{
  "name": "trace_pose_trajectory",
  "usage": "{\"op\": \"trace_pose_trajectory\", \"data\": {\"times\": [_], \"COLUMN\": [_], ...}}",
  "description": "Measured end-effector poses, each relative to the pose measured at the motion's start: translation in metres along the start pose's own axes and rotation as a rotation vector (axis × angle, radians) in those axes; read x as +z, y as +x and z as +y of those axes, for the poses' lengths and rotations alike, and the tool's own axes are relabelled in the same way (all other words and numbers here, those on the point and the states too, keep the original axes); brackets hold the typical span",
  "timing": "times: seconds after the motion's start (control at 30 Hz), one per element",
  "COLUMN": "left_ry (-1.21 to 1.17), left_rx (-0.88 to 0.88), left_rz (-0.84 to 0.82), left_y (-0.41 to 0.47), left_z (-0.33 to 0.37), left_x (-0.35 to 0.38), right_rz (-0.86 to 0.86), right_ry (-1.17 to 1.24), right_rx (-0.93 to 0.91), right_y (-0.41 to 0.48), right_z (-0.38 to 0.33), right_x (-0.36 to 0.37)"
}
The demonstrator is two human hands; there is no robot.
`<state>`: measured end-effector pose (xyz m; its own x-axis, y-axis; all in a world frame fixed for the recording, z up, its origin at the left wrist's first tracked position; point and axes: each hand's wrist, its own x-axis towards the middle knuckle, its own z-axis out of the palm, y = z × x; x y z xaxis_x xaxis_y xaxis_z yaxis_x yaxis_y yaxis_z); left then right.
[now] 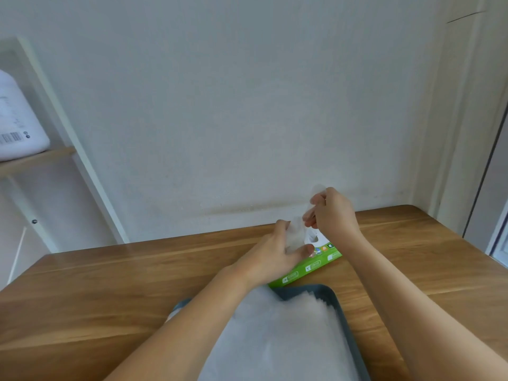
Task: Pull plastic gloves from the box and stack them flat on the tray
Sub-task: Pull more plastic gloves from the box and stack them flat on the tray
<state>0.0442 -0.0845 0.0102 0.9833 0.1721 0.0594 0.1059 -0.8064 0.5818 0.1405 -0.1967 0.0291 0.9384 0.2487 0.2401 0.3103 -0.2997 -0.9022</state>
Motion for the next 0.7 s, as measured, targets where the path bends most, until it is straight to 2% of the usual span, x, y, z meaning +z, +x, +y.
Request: {"op": "trace_pose_trajectory", "data": {"times": [0.07,0.13,0.27,0.43,0.57,0.7], "left_ry": [-0.008,0.056,0.234,0.368,0.330,0.165], "left_rx": [0.049,0.074,-0.017,-0.054,-0.095,-0.071], "left_rz": [-0.022,-0.119,-0.240,-0.306,-0.289,-0.236], "left_y": [-0.001,-0.004,0.004,0.010,0.012,0.010], "left_z": [0.000,-0.001,-0.004,-0.002,-0.002,0.000], "left_x": [0.000,0.001,0.003,0.005,0.006,-0.004], "right_rz": [-0.008,-0.030,-0.047,0.046,0.114,0.068], "right_ry": [-0.014,-0.024,-0.031,0.106,0.350,0.457], "right_rx": [0.008,0.018,-0.010,-0.072,-0.202,-0.285], "right_y": [-0.001,-0.002,-0.006,-0.007,-0.011,-0.017], "right_z": [0.000,-0.002,-0.009,-0.019,-0.045,-0.061], "right_x": [-0.002,-0.001,0.001,-0.005,-0.022,-0.038]}}
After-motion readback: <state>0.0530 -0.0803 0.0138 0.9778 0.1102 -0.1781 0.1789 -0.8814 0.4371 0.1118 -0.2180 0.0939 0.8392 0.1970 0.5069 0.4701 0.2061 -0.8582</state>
